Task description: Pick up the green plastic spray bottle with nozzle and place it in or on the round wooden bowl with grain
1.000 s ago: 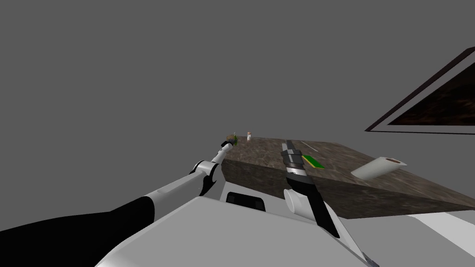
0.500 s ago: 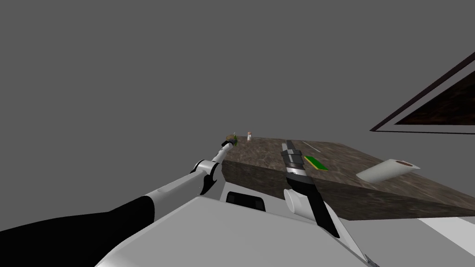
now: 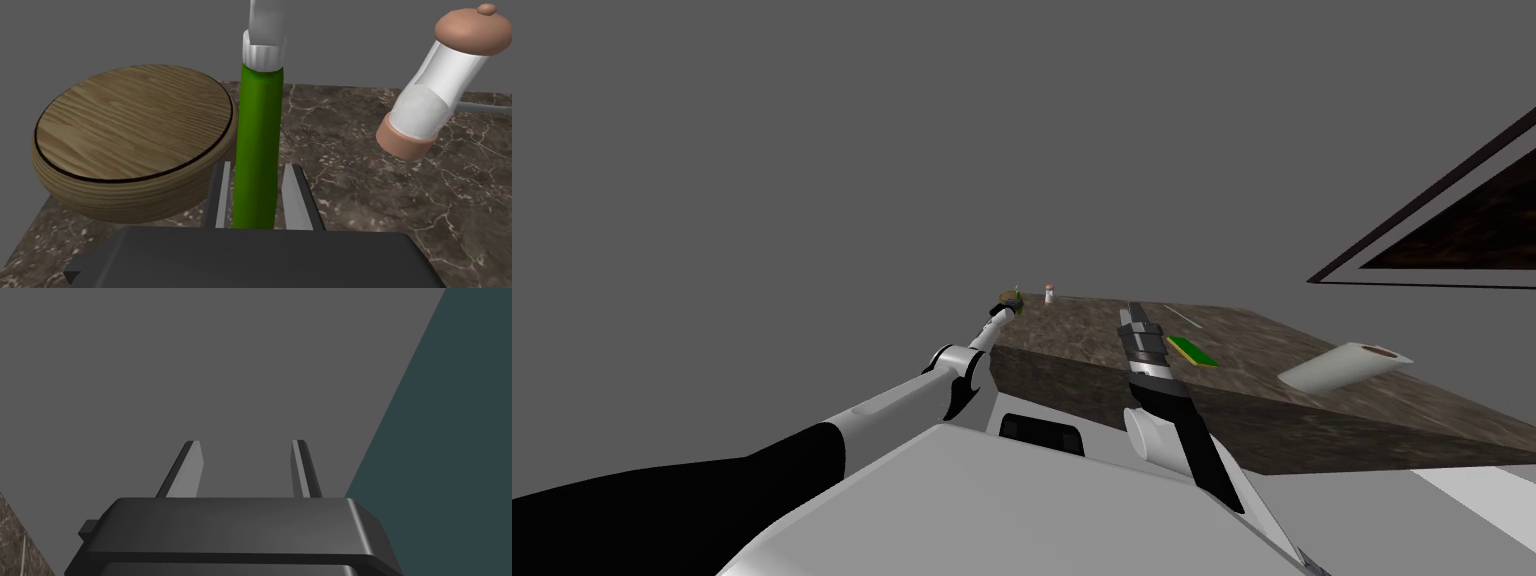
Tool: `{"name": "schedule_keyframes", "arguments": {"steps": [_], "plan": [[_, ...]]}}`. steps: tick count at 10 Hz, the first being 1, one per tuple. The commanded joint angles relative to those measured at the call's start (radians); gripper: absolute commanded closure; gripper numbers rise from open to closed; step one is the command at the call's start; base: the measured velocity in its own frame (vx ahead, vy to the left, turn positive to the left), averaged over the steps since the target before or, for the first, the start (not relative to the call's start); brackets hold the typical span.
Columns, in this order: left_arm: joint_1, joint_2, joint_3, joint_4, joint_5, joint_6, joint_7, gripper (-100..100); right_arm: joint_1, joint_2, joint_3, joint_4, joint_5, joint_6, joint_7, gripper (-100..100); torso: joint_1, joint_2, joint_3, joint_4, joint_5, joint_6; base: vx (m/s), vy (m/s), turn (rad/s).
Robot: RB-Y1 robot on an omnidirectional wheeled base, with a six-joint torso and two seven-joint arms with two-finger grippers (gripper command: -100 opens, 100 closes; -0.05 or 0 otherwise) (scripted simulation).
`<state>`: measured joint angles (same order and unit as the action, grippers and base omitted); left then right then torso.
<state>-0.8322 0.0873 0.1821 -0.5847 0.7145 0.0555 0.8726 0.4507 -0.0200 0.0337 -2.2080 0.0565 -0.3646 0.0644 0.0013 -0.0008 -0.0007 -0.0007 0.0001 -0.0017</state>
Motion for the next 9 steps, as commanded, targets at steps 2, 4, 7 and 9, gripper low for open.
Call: {"name": "schedule_keyframes", "arguments": {"steps": [2, 4, 7, 9], "plan": [[0.0, 0.0, 0.0, 0.0, 0.0, 0.0, 0.0, 0, 0.0, 0.0, 0.0, 0.0, 0.0, 0.0, 0.0, 0, 0.0, 0.0, 0.0, 0.0, 0.0, 0.0, 0.0, 0.0, 0.0], [0.002, 0.033, 0.017, 0.016, -0.023, 0.035, 0.027, 100, 0.0, 0.0, 0.0, 0.0, 0.0, 0.0, 0.0, 0, 0.003, 0.005, 0.001, -0.002, 0.001, -0.001, -0.121, 0.075, -0.119], [-0.019, 0.068, 0.029, 0.031, -0.033, 0.076, 0.053, 100, 0.0, 0.0, 0.0, 0.0, 0.0, 0.0, 0.0, 0, 0.013, 0.005, -0.002, -0.008, 0.004, -0.008, -0.061, 0.077, 0.007], [-0.043, 0.092, 0.034, 0.04, -0.034, 0.108, 0.072, 100, 0.0, 0.0, 0.0, 0.0, 0.0, 0.0, 0.0, 0, 0.015, -0.003, -0.006, -0.009, 0.004, -0.009, 0.022, 0.063, 0.02]]}}
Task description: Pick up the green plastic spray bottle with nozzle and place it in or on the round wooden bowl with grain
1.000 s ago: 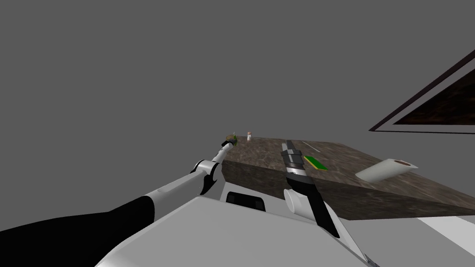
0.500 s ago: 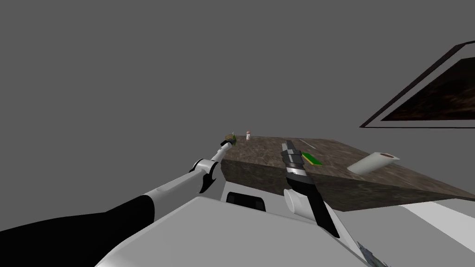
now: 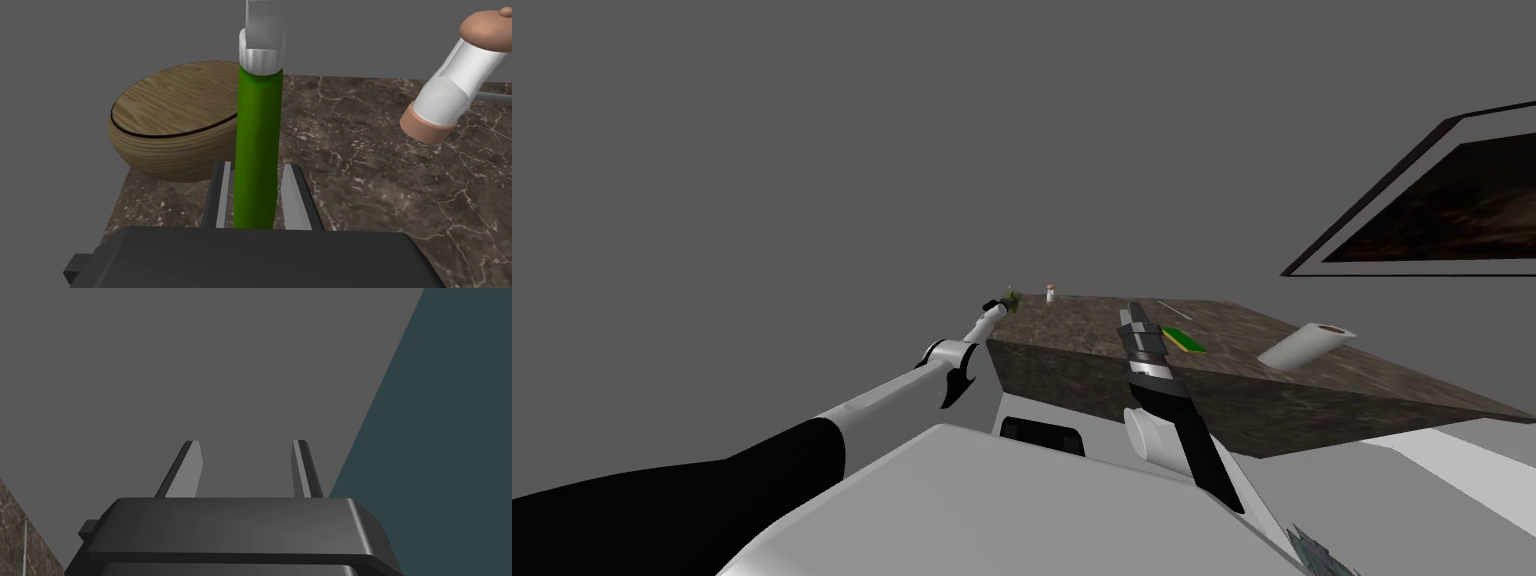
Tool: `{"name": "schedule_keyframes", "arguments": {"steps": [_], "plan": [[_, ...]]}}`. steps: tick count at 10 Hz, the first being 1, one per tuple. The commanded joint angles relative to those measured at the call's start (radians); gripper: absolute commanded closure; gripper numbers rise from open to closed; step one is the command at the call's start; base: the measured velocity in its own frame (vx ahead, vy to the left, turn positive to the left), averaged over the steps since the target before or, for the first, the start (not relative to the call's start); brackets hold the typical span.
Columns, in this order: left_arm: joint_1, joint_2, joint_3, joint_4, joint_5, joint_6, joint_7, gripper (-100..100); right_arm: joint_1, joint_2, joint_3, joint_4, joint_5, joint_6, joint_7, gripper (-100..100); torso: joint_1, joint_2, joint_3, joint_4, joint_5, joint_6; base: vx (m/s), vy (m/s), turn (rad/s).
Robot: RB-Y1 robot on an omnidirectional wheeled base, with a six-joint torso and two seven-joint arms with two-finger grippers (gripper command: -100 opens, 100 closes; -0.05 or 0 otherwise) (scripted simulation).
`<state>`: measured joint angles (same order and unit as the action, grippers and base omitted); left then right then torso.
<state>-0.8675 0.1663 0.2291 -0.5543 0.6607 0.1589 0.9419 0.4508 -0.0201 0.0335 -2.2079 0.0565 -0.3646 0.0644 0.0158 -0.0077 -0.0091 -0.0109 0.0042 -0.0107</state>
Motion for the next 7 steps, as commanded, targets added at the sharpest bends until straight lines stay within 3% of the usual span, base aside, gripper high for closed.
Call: {"name": "schedule_keyframes", "arguments": {"steps": [1, 3, 7], "plan": [[-0.029, 0.03, -0.011, 0.015, 0.022, 0.028, 0.016, 100, 0.0, 0.0, 0.0, 0.0, 0.0, 0.0, 0.0, 0, 0.0, 0.0, 0.0, 0.0, 0.0, 0.0, 0.049, 0.031, 0.015], [-0.041, 0.039, -0.011, 0.018, 0.023, 0.04, 0.022, 100, 0.0, 0.0, 0.0, 0.0, 0.0, 0.0, 0.0, 0, -0.002, -0.005, -0.003, -0.002, 0.0, 0.0, 0.046, 0.0, 0.012], [-0.125, 0.1, -0.012, 0.034, 0.038, 0.119, 0.056, 100, 0.0, 0.0, 0.0, 0.0, 0.0, 0.0, 0.0, 0, -0.004, -0.01, -0.006, -0.003, -0.001, 0.001, 0.069, -0.018, 0.026]]}}
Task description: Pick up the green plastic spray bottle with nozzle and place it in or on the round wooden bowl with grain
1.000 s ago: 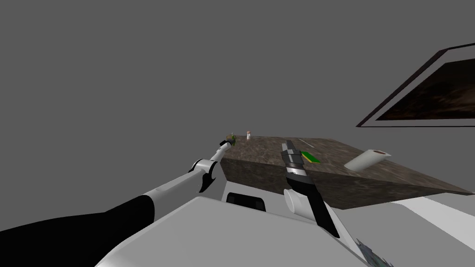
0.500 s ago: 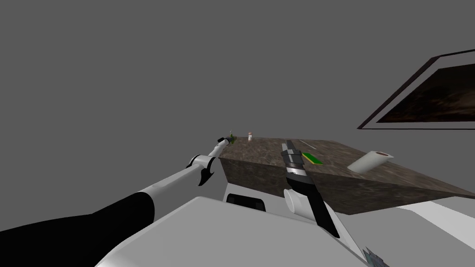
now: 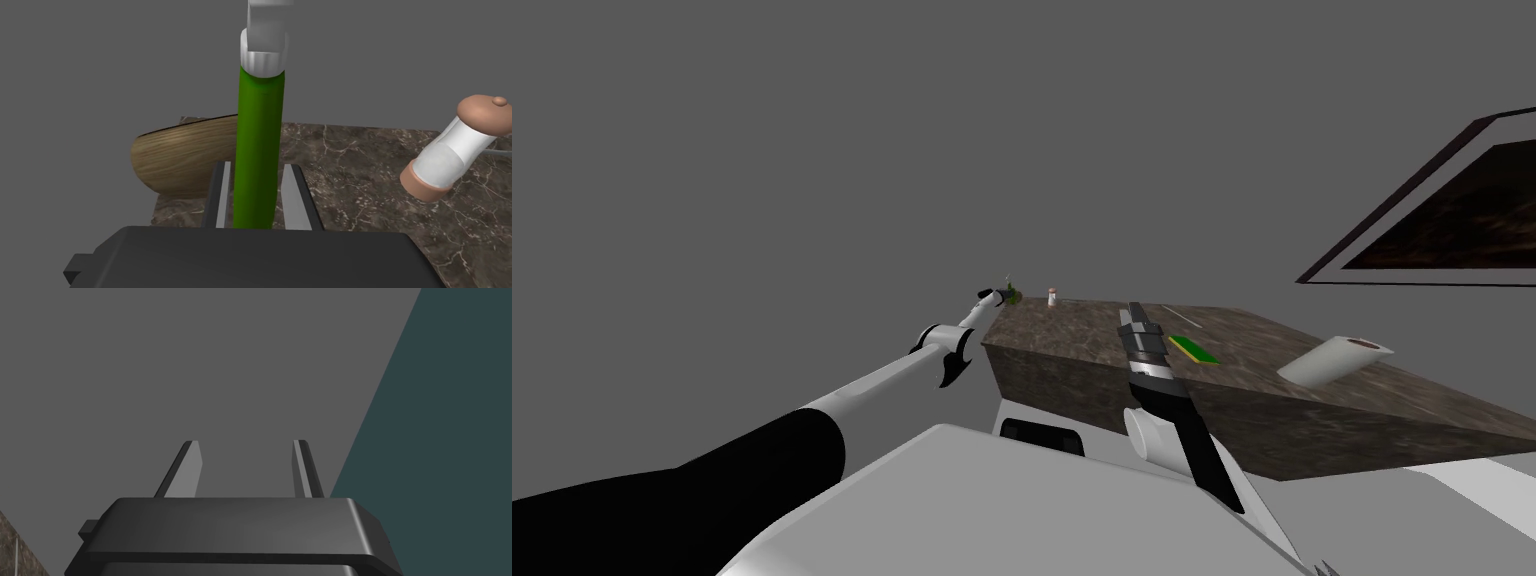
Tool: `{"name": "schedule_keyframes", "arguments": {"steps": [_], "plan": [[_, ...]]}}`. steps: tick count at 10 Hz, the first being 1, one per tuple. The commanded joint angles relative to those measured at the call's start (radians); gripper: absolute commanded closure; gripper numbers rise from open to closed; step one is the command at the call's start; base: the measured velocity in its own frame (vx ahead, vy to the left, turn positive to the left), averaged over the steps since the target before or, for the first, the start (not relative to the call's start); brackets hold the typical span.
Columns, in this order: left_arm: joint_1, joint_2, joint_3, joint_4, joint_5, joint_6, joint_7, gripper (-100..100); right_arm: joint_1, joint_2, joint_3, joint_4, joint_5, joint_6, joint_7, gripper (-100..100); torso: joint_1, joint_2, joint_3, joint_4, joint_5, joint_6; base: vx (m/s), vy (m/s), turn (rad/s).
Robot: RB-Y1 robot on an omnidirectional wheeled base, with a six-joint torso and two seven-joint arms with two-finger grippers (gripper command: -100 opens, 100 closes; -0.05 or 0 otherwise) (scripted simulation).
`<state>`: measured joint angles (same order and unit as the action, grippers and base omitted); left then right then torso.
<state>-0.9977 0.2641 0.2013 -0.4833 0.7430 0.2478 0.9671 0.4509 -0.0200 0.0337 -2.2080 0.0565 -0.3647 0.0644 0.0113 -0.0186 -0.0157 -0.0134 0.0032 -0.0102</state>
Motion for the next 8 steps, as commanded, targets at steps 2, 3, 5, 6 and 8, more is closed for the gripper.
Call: {"name": "schedule_keyframes", "arguments": {"steps": [2, 3, 5, 6, 8], "plan": [[0.005, 0.002, 0.016, -0.037, -0.044, 0.03, 0.031, 100, 0.0, 0.0, 0.0, 0.0, 0.0, 0.0, 0.0, 0, 0.0, 0.001, 0.0, -0.001, 0.0, 0.0, 0.041, -0.018, 0.007], [-0.017, 0.015, 0.014, -0.034, -0.038, 0.049, 0.036, 100, 0.0, 0.0, 0.0, 0.0, 0.0, 0.0, 0.0, 0, 0.001, 0.002, 0.0, -0.001, 0.0, 0.0, 0.023, -0.015, 0.028], [-0.037, 0.027, 0.012, -0.033, -0.032, 0.065, 0.038, 100, 0.0, 0.0, 0.0, 0.0, 0.0, 0.0, 0.0, 0, 0.001, 0.001, 0.0, 0.0, 0.0, -0.001, 0.058, -0.029, 0.038], [-0.037, 0.027, 0.012, -0.033, -0.032, 0.065, 0.038, 100, 0.0, 0.0, 0.0, 0.0, 0.0, 0.0, 0.0, 0, 0.002, 0.0, 0.0, -0.001, 0.0, -0.001, 0.026, -0.016, 0.003], [-0.062, 0.04, 0.009, -0.031, -0.023, 0.082, 0.036, 100, 0.0, 0.0, 0.0, 0.0, 0.0, 0.0, 0.0, 0, 0.002, 0.0, 0.0, 0.0, 0.0, -0.001, 0.045, -0.034, 0.035]]}}
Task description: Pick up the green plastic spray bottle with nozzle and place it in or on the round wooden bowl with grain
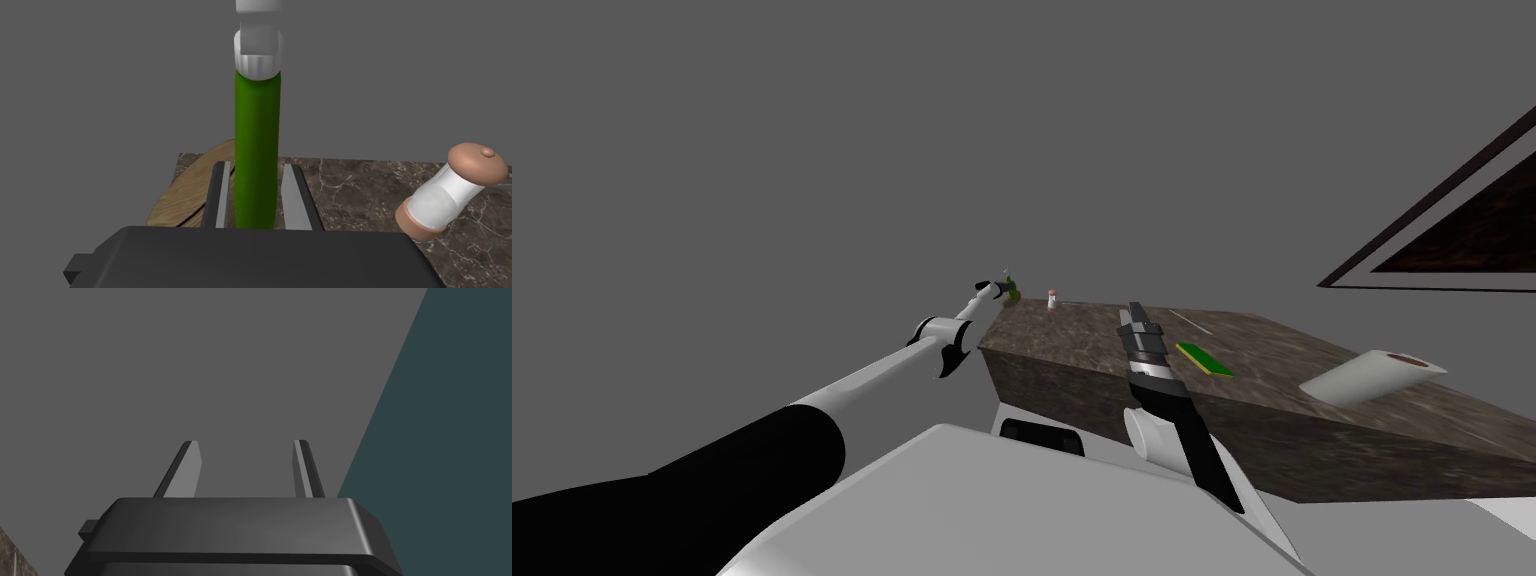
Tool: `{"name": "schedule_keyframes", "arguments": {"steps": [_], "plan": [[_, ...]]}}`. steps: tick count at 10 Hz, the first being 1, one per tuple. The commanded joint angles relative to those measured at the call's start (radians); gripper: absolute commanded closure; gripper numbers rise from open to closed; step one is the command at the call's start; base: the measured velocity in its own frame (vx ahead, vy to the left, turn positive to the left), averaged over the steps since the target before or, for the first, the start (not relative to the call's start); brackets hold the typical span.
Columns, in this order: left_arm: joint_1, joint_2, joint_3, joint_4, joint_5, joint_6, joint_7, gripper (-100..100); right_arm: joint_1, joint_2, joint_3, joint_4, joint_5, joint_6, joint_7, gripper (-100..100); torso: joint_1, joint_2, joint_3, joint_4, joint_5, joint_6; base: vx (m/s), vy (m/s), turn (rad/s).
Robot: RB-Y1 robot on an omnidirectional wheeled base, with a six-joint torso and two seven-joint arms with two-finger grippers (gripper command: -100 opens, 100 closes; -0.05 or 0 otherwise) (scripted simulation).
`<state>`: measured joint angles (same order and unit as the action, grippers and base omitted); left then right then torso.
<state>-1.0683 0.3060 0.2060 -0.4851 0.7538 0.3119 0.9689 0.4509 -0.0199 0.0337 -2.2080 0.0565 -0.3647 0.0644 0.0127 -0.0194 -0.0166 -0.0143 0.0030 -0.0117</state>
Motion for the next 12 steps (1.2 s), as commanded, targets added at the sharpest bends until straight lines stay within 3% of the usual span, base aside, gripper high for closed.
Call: {"name": "schedule_keyframes", "arguments": {"steps": [1, 2, 3, 7, 8, 9, 10, 11, 12], "plan": [[0.009, -0.002, 0.004, -0.03, -0.033, 0.018, 0.034, 100, 0.0, 0.0, 0.0, 0.0, 0.0, 0.0, 0.0, 0, 0.0, 0.0, 0.0, 0.0, 0.0, 0.0, 0.032, -0.016, 0.006], [0.003, 0.0, 0.003, -0.016, -0.016, 0.01, 0.016, 100, 0.0, 0.0, 0.0, 0.0, 0.0, 0.0, 0.0, 0, 0.001, 0.001, 0.0, 0.0, 0.0, 0.0, 0.01, -0.005, -0.001], [0.003, 0.0, 0.003, -0.017, -0.017, 0.011, 0.019, -100, 0.0, 0.0, 0.0, 0.0, 0.0, 0.0, 0.0, 0, 0.002, 0.002, 0.001, 0.0, 0.0, 0.0, 0.0, 0.0, 0.0], [0.003, 0.0, 0.003, -0.017, -0.017, 0.011, 0.019, -100, 0.0, 0.0, 0.0, 0.0, 0.0, 0.0, 0.0, 0, 0.002, 0.003, 0.001, 0.0, 0.001, 0.0, 0.0, 0.0, 0.0], [0.003, 0.0, 0.003, -0.017, -0.017, 0.011, 0.019, 0, 0.0, 0.0, 0.0, 0.0, 0.0, 0.0, 0.0, 0, 0.002, 0.003, 0.001, 0.0, 0.001, 0.0, 0.0, 0.0, 0.0], [-0.006, -0.007, 0.053, -0.049, -0.067, 0.046, 0.001, -100, 0.0, 0.0, 0.0, 0.0, 0.0, 0.0, 0.0, 0, 0.002, 0.003, 0.001, 0.0, 0.001, 0.0, -0.02, -0.01, -0.082], [-0.006, -0.007, 0.074, -0.049, -0.067, 0.046, 0.001, -100, 0.0, 0.0, 0.0, 0.0, 0.0, 0.0, 0.0, 0, 0.002, 0.004, 0.002, 0.0, 0.0, 0.0, -0.024, -0.014, -0.06], [-0.006, -0.007, 0.074, -0.049, -0.067, 0.046, 0.001, -100, 0.0, 0.0, 0.0, 0.0, 0.0, 0.0, 0.0, 0, 0.001, 0.005, 0.002, 0.0, 0.0, 0.0, -0.011, -0.008, 0.005], [-0.014, -0.014, 0.121, -0.081, -0.117, 0.081, -0.017, -100, 0.0, 0.0, 0.0, 0.0, 0.0, 0.0, 0.0, 0, 0.002, 0.004, 0.002, 0.0, 0.0, 0.0, -0.019, -0.011, -0.079]]}}
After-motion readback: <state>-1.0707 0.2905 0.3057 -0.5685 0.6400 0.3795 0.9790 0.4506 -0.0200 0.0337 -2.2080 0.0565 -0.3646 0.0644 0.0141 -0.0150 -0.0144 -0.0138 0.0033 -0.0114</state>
